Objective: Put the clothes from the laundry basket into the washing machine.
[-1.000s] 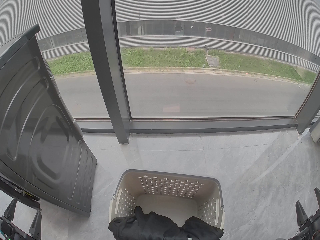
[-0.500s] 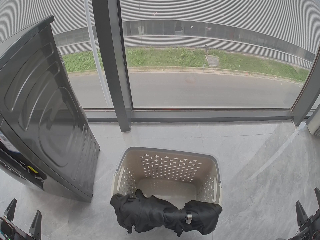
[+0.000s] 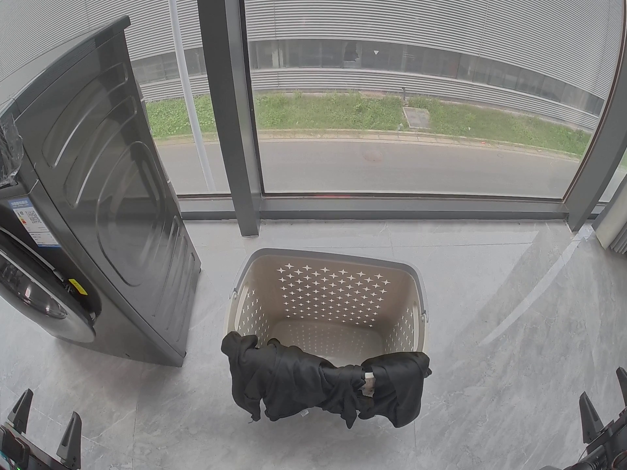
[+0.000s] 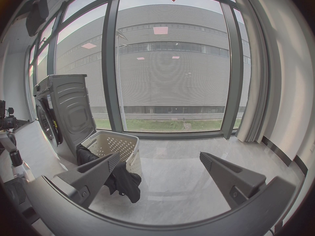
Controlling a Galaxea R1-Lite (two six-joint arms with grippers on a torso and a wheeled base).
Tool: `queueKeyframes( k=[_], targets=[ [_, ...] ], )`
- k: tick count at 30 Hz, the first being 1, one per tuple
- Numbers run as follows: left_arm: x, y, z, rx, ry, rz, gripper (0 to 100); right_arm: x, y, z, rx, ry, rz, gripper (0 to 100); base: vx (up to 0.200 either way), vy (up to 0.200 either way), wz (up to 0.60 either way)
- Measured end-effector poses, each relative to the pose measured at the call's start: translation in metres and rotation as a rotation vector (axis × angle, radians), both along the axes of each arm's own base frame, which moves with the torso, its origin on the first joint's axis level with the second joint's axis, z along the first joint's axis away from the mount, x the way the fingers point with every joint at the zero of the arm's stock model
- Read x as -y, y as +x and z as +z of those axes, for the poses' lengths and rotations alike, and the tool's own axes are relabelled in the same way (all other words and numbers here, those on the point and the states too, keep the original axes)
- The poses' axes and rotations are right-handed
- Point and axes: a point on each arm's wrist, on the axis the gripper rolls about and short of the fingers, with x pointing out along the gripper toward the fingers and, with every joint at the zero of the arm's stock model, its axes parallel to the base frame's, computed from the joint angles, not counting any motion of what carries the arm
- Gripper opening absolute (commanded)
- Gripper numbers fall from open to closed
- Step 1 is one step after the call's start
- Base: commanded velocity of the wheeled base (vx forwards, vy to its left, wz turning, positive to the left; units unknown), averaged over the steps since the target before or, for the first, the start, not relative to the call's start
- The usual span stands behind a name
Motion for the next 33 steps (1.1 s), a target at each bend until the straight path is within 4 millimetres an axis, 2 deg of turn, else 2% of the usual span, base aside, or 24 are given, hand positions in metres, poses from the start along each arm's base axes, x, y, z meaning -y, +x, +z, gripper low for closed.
queueKeyframes(
  k=[2, 33],
  targets=[
    [0.0, 0.0, 0.0, 0.0, 0.0, 0.0, 100, 0.0, 0.0, 0.0, 0.0, 0.0, 0.001, 100, 0.0, 0.0, 0.0],
    [0.0, 0.0, 0.0, 0.0, 0.0, 0.0, 100, 0.0, 0.0, 0.0, 0.0, 0.0, 0.0, 100, 0.0, 0.2, 0.0]
  ],
)
